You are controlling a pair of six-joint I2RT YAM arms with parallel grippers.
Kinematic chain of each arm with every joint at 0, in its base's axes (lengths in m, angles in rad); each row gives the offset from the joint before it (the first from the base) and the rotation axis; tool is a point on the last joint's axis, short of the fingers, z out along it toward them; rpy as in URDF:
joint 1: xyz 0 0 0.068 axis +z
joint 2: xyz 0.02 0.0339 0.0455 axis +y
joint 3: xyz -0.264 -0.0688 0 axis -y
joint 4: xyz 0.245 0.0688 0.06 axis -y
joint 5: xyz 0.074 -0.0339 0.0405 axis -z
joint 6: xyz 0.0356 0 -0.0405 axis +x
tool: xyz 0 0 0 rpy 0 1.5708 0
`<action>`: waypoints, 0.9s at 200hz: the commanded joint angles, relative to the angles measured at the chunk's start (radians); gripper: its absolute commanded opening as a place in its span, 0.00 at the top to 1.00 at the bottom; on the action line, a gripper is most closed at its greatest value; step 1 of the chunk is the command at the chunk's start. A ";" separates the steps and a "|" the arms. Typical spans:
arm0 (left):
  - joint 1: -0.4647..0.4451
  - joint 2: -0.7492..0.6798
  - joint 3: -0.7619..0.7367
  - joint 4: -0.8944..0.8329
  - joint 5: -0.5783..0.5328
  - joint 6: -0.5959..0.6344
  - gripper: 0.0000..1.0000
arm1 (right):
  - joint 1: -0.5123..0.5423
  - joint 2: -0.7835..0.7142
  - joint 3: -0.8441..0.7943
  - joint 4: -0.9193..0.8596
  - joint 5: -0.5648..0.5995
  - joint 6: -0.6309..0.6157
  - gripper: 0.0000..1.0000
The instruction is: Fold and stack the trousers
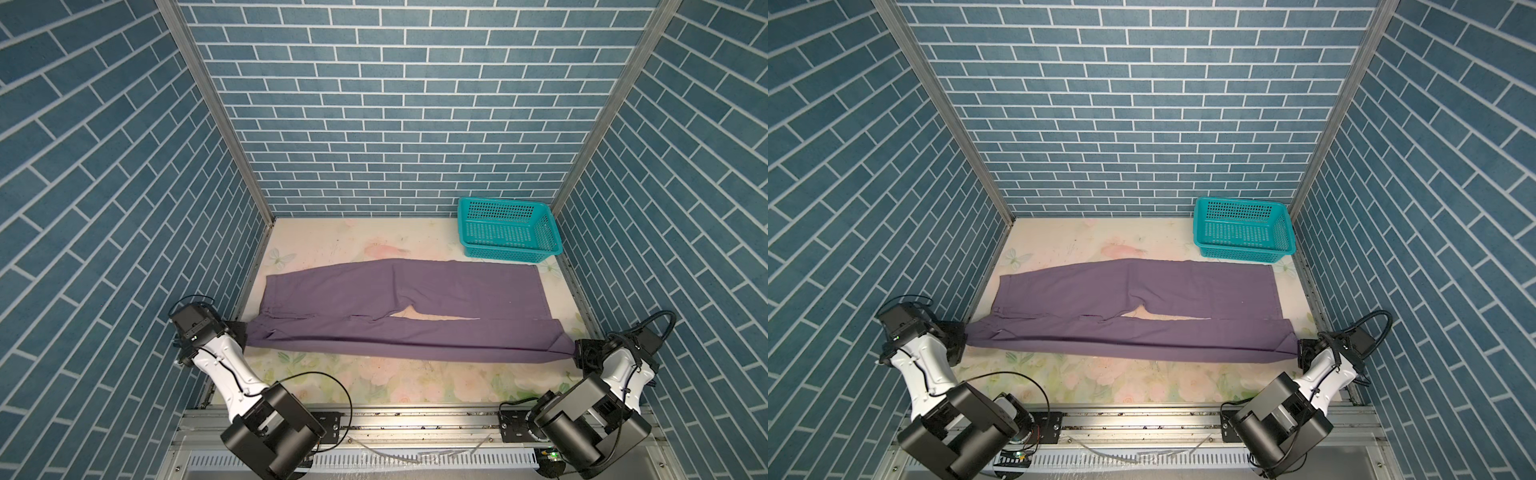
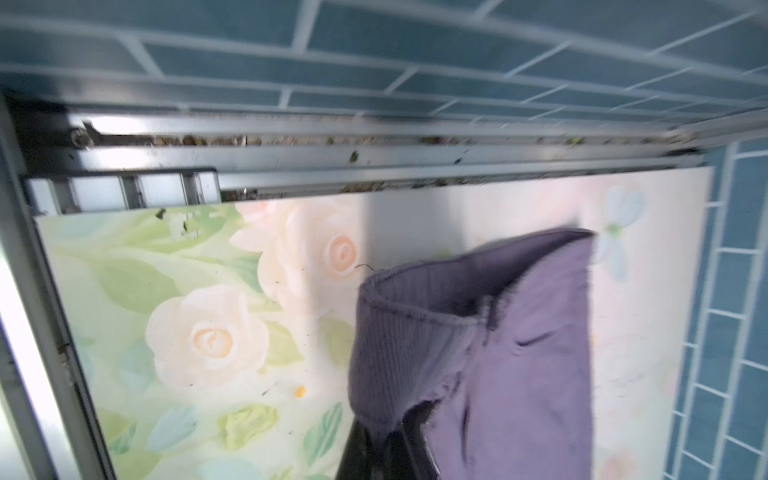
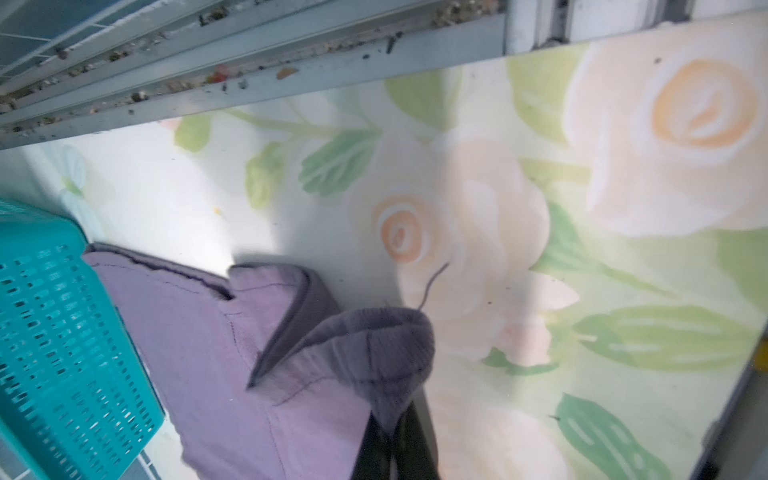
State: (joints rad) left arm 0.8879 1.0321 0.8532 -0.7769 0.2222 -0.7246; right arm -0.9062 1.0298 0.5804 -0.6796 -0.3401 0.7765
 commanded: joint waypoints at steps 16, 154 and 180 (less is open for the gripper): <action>0.075 -0.027 0.149 -0.123 -0.070 0.046 1.00 | 0.029 -0.047 0.084 0.010 0.049 -0.049 1.00; 0.046 0.159 0.258 -0.004 -0.028 -0.008 1.00 | 0.622 0.225 0.558 0.079 0.462 -0.035 1.00; -0.012 0.209 0.280 0.017 -0.054 -0.005 1.00 | 0.661 0.331 0.622 0.096 0.480 -0.046 1.00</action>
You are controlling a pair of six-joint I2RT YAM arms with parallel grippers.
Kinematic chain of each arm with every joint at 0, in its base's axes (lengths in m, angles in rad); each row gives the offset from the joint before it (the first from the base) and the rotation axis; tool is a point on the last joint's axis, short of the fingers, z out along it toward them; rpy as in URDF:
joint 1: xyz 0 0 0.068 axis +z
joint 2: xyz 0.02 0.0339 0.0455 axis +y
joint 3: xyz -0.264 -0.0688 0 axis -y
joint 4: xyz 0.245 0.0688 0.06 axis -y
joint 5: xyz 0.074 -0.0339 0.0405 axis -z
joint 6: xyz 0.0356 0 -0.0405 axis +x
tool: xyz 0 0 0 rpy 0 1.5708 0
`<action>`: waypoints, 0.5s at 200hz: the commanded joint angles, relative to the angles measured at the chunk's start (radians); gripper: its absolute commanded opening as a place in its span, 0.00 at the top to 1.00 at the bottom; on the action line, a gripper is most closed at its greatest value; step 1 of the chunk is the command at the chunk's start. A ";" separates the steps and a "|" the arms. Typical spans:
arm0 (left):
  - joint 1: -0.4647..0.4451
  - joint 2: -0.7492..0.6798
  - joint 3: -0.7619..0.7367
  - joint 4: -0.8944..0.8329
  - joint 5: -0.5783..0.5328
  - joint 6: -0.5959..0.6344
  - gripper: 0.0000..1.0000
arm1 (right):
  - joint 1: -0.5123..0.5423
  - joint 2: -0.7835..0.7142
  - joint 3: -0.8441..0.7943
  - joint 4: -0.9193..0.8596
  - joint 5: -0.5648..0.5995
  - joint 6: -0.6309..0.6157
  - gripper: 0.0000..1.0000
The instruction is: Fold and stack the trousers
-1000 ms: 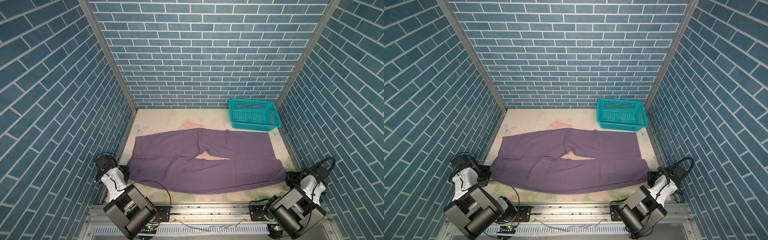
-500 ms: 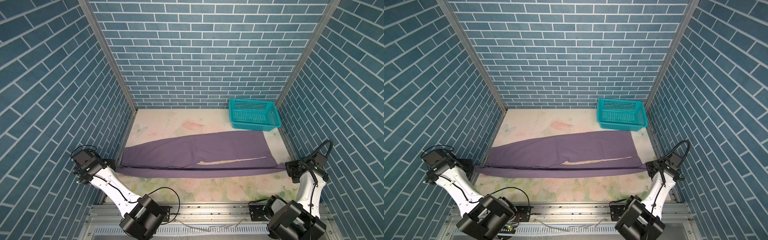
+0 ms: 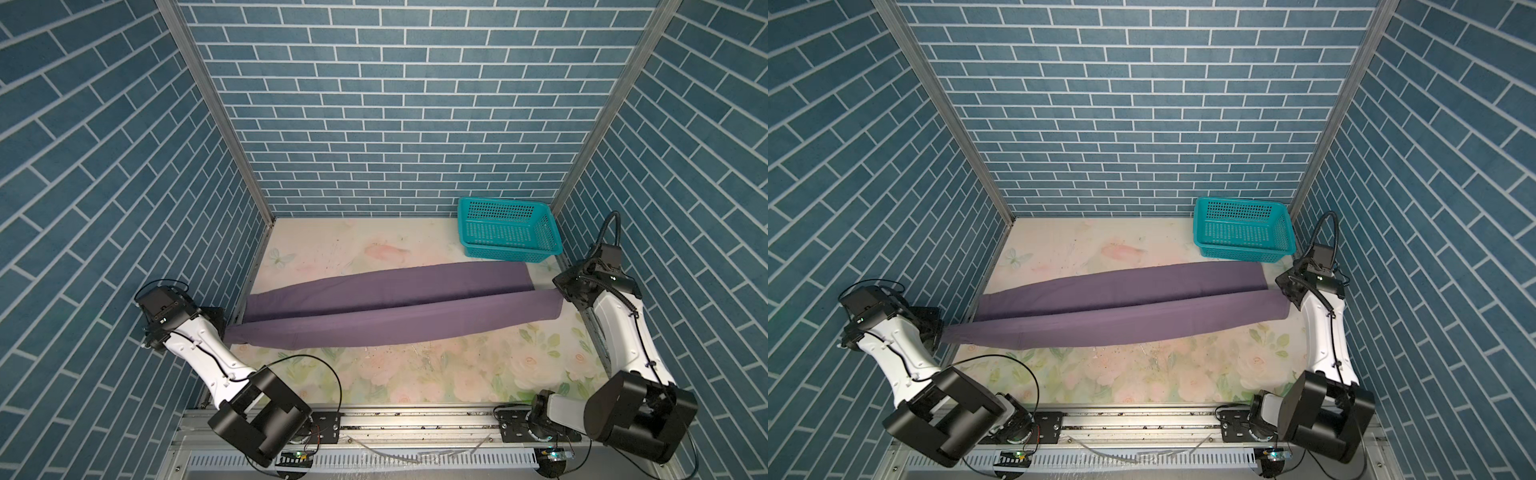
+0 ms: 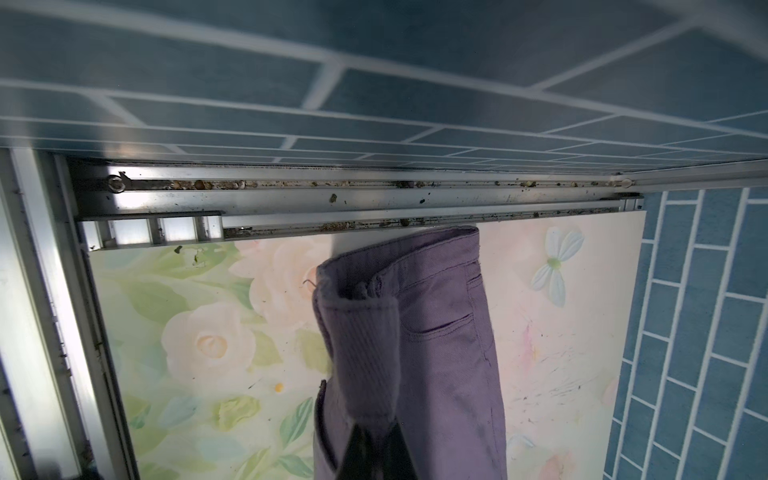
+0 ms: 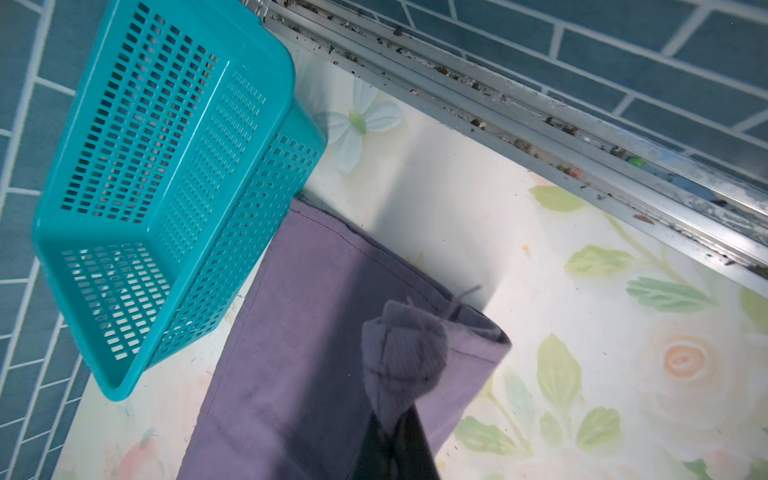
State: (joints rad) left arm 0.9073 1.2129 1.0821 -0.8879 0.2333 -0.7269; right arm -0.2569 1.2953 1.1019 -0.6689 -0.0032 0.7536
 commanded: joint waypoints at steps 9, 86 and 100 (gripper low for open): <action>-0.047 0.039 0.056 0.136 -0.079 -0.006 1.00 | 0.022 0.093 0.118 0.092 0.149 -0.025 1.00; -0.160 0.215 0.202 0.169 -0.115 0.005 1.00 | 0.078 0.293 0.281 0.120 0.207 -0.070 1.00; -0.177 0.251 0.218 0.171 -0.121 0.004 1.00 | 0.089 0.325 0.304 0.121 0.216 -0.077 1.00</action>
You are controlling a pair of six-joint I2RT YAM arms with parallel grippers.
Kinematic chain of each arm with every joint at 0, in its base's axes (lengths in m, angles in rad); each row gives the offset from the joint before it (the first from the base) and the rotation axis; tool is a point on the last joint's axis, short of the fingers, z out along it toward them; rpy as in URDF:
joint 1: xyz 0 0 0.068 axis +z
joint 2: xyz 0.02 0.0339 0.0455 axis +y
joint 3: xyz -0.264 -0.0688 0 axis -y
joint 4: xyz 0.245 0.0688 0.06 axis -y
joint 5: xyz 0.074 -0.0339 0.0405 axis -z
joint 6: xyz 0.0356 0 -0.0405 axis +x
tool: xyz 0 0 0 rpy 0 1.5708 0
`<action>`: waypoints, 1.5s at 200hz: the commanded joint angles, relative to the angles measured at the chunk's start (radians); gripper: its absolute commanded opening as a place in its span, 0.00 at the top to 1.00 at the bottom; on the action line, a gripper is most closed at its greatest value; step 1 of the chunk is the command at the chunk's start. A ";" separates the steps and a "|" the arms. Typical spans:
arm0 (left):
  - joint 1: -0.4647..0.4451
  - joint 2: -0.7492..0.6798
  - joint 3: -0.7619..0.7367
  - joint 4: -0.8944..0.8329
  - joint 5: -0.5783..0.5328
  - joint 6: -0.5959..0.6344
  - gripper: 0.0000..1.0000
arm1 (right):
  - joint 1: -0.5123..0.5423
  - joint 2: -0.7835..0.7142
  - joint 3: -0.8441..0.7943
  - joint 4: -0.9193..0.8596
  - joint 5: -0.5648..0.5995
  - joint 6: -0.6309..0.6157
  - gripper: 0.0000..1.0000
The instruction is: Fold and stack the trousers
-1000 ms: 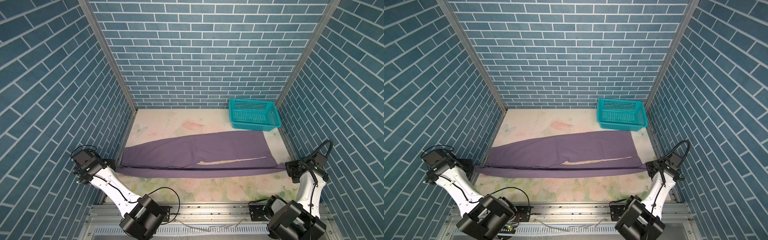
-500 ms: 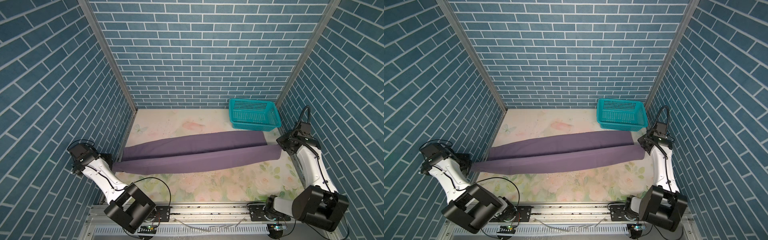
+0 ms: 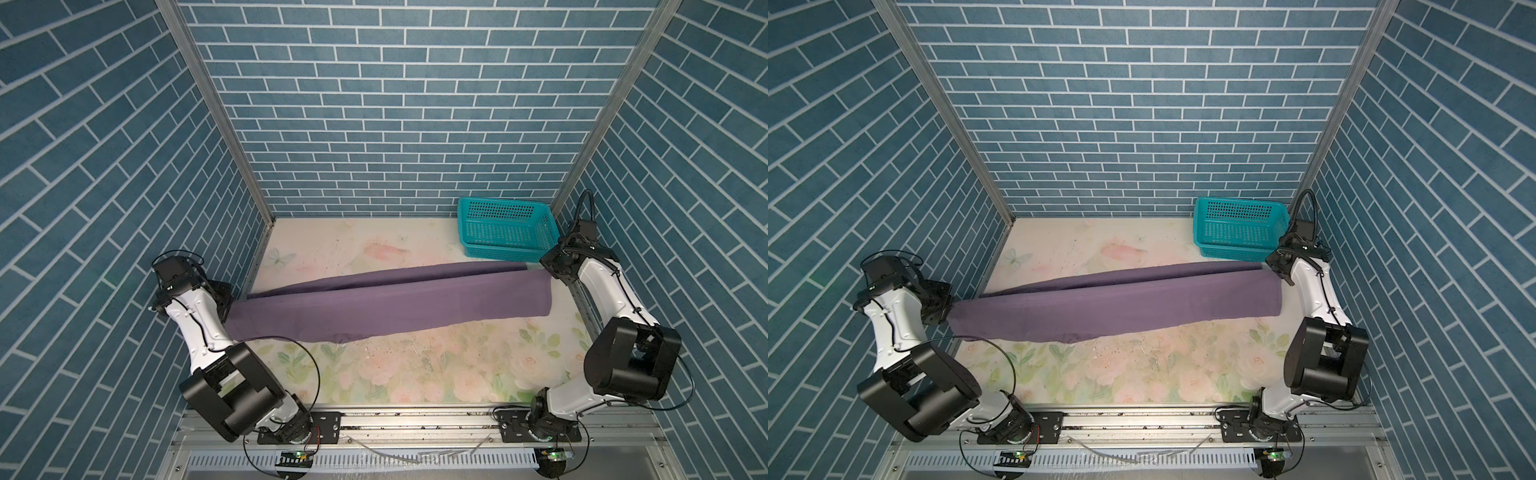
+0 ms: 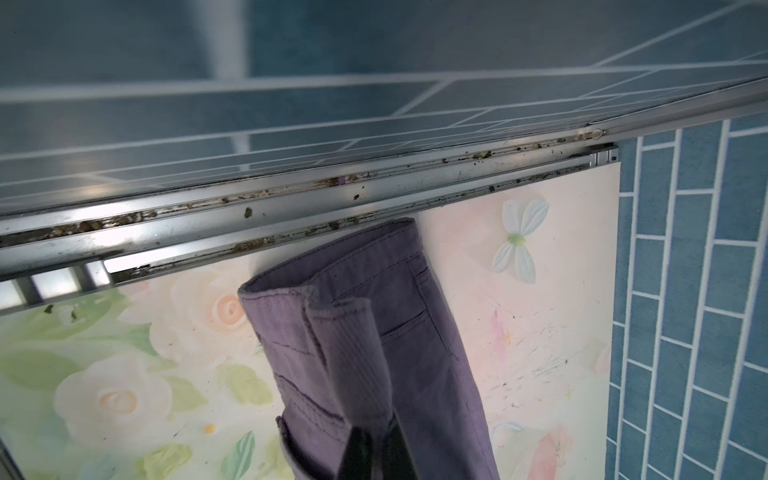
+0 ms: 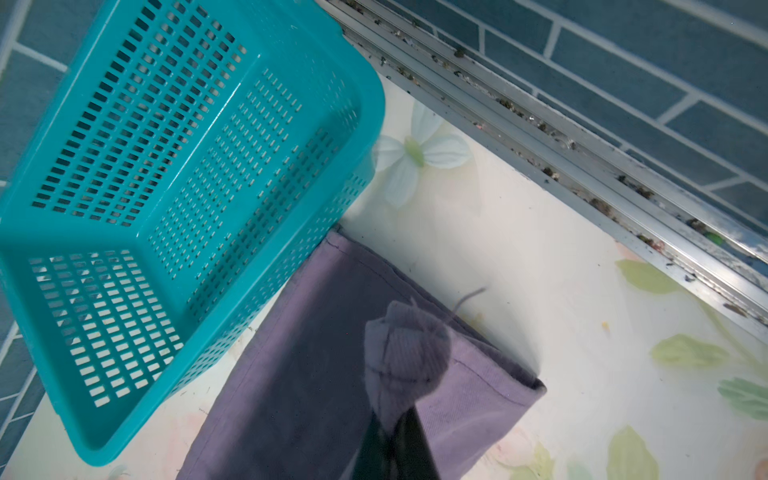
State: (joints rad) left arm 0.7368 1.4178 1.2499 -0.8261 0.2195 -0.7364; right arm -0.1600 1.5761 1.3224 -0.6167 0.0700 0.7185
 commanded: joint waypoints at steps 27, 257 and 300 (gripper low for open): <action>-0.032 0.096 0.056 0.113 -0.113 0.013 1.00 | 0.008 0.100 0.094 0.085 0.155 -0.045 1.00; -0.250 0.544 0.482 -0.026 -0.246 0.055 0.49 | 0.083 0.342 0.142 0.132 0.078 0.062 0.53; -0.294 0.449 0.451 -0.023 -0.215 0.071 0.52 | 0.083 0.173 0.029 0.121 0.128 -0.008 0.54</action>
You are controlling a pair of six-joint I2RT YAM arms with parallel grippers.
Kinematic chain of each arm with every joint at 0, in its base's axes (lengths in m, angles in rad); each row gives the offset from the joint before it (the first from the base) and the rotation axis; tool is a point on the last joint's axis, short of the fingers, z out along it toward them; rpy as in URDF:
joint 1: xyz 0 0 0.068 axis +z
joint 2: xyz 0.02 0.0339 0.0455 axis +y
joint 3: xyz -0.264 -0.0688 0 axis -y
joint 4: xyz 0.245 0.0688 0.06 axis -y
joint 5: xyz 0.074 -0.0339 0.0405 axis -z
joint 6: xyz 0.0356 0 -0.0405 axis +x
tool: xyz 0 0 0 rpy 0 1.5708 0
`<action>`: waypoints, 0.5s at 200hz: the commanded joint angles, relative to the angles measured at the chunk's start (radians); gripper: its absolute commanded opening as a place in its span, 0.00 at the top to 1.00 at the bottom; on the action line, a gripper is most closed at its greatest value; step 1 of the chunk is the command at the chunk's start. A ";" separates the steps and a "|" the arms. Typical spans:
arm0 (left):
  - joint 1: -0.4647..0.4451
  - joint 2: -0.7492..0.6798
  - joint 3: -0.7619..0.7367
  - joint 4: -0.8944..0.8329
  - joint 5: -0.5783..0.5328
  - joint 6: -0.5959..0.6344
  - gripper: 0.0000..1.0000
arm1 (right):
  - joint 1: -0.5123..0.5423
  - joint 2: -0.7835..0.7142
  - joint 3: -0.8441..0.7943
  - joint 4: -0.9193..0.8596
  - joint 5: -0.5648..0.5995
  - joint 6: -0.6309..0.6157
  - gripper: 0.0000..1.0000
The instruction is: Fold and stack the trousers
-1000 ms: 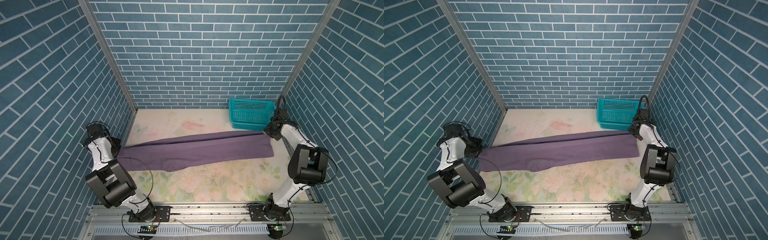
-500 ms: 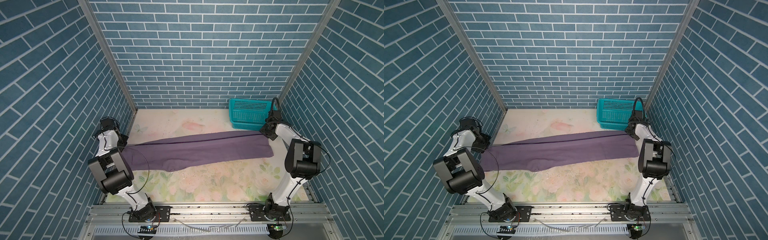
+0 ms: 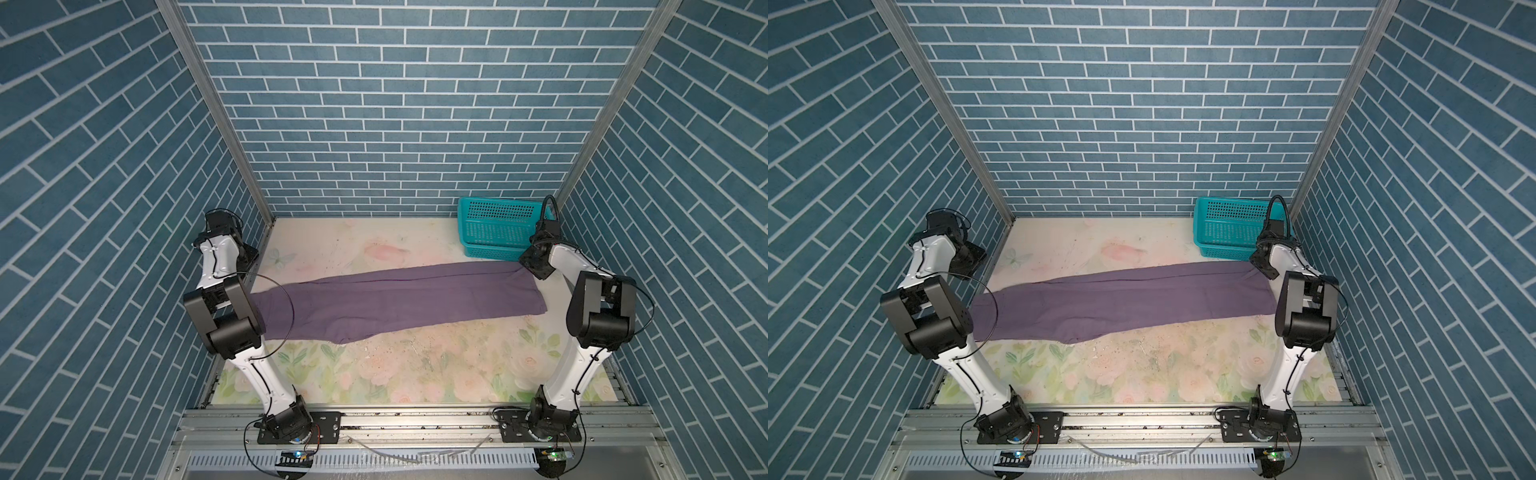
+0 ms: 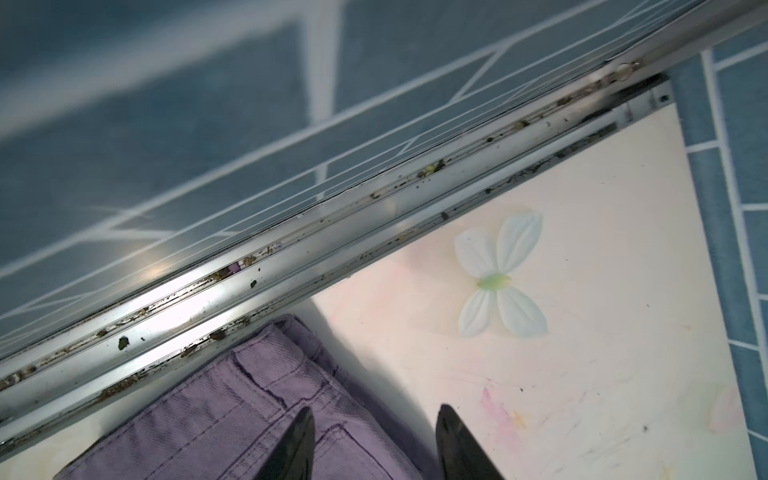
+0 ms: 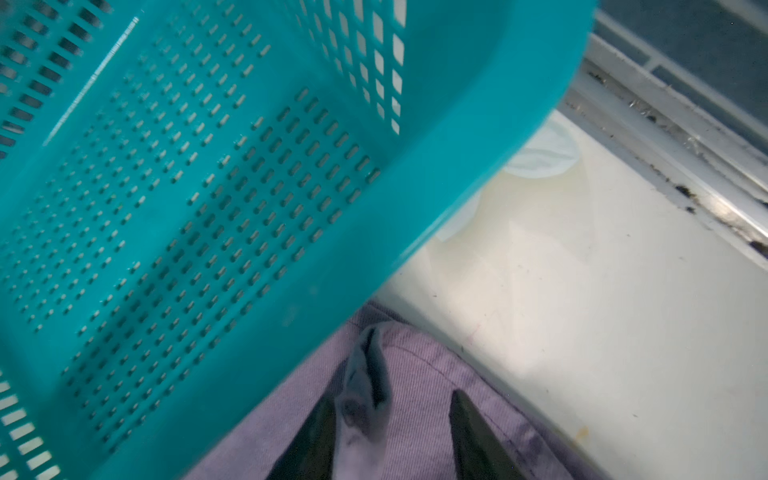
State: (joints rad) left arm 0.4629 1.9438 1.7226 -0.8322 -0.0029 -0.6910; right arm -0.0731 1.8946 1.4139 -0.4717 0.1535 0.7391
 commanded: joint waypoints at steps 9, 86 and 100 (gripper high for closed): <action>-0.034 -0.119 -0.064 -0.003 0.016 0.027 0.52 | -0.002 -0.192 -0.103 -0.023 0.053 -0.041 0.54; -0.343 -0.511 -0.555 0.079 -0.072 0.027 0.53 | 0.060 -0.474 -0.436 -0.033 0.015 -0.160 0.69; -0.354 -0.534 -0.623 0.078 -0.086 0.027 0.47 | 0.074 -0.437 -0.453 -0.045 -0.015 -0.198 0.66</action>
State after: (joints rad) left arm 0.1314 1.4410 1.1919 -0.7452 -0.0216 -0.6704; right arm -0.0299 1.4189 1.0210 -0.4770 0.1772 0.6285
